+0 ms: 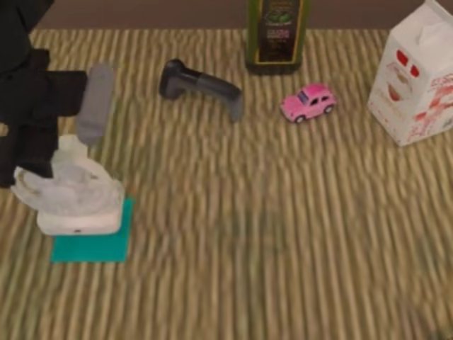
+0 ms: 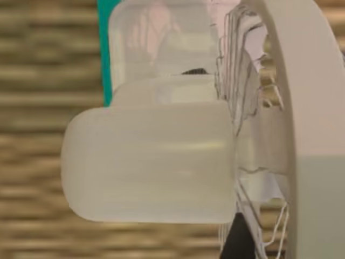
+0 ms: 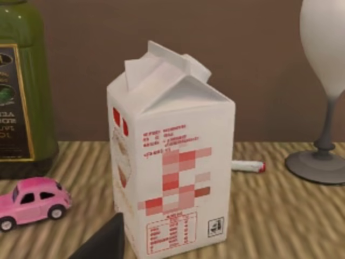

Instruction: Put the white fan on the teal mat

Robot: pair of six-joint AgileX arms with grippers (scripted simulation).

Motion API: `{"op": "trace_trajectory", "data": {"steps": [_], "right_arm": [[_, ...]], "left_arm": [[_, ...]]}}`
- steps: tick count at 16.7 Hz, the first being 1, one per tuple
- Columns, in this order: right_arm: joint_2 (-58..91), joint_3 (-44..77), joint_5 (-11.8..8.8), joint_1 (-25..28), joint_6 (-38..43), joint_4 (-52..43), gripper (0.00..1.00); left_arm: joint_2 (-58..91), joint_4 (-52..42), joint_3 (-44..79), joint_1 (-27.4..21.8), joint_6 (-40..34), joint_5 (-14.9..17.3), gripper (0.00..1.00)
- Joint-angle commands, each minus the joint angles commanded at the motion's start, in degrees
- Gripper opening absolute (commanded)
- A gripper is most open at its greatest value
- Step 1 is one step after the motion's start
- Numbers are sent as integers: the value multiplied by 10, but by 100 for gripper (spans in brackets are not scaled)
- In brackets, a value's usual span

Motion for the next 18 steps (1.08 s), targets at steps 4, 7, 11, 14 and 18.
{"op": "trace_trajectory", "data": {"steps": [4,7,11,14,18], "right_arm": [[0,0,0,0,0,0,100],[0,0,0,0,0,0,100],[0,0,0,0,0,0,100],[0,0,0,0,0,0,100],[0,0,0,0,0,0,100]], "left_arm": [[-9,3,-11,8,11,0,0],[-7,12,-19,6,10,0,0],[-5,67,-69,8,10,0,0],[-3,81,-83,9,12,0,0],[-3,81,-83,9,12,0,15]]}}
